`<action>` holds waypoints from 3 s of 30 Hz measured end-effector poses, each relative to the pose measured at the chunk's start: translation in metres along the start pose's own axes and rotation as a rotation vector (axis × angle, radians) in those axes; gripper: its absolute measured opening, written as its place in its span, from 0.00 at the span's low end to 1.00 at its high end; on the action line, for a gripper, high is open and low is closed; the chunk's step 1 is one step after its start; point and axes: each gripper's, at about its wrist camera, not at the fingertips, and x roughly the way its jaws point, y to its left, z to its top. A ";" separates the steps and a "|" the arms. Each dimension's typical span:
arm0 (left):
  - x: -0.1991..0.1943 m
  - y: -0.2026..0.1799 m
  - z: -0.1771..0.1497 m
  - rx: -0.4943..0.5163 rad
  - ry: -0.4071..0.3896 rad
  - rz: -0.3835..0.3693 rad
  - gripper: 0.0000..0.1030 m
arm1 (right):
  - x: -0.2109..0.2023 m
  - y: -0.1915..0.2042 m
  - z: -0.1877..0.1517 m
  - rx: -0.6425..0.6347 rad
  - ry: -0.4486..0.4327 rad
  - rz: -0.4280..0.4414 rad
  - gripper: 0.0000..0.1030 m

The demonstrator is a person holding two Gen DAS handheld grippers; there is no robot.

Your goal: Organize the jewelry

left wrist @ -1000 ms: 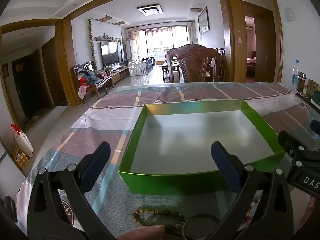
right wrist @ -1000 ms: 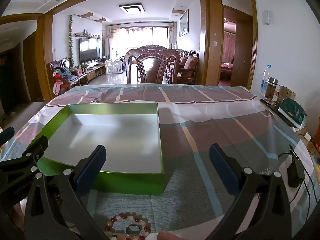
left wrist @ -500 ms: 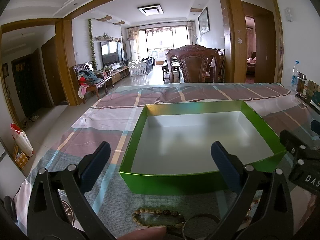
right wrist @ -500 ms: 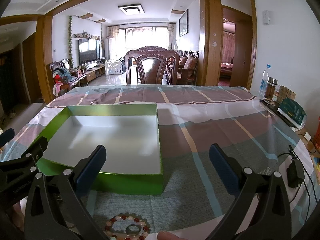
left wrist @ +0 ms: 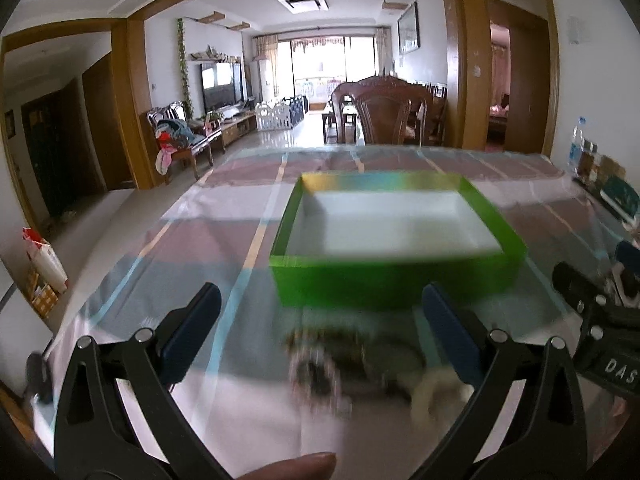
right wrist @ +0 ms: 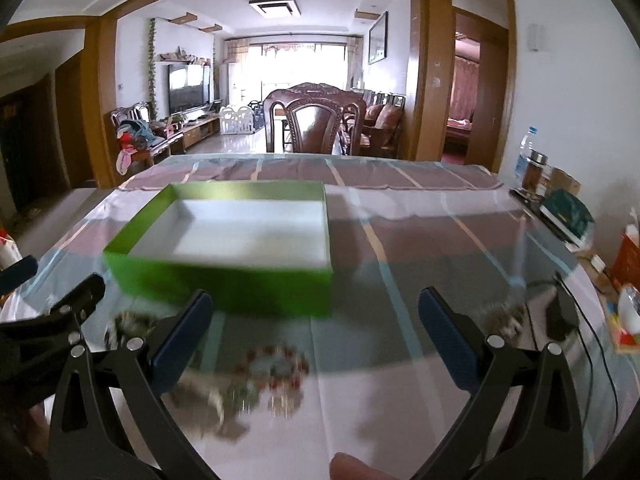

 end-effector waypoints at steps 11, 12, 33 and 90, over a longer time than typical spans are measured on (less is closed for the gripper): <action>-0.078 0.016 -0.072 -0.031 0.023 0.026 0.97 | -0.066 -0.001 -0.070 0.015 0.038 0.000 0.98; -0.083 0.016 -0.076 -0.032 0.022 0.028 0.97 | -0.069 0.000 -0.074 0.011 0.037 0.001 0.98; -0.159 0.023 -0.108 -0.067 -0.001 0.000 0.97 | -0.156 0.008 -0.101 0.002 -0.035 0.006 0.98; -0.059 0.031 -0.091 -0.091 0.152 -0.105 0.97 | -0.060 0.028 -0.082 -0.125 0.106 0.229 0.98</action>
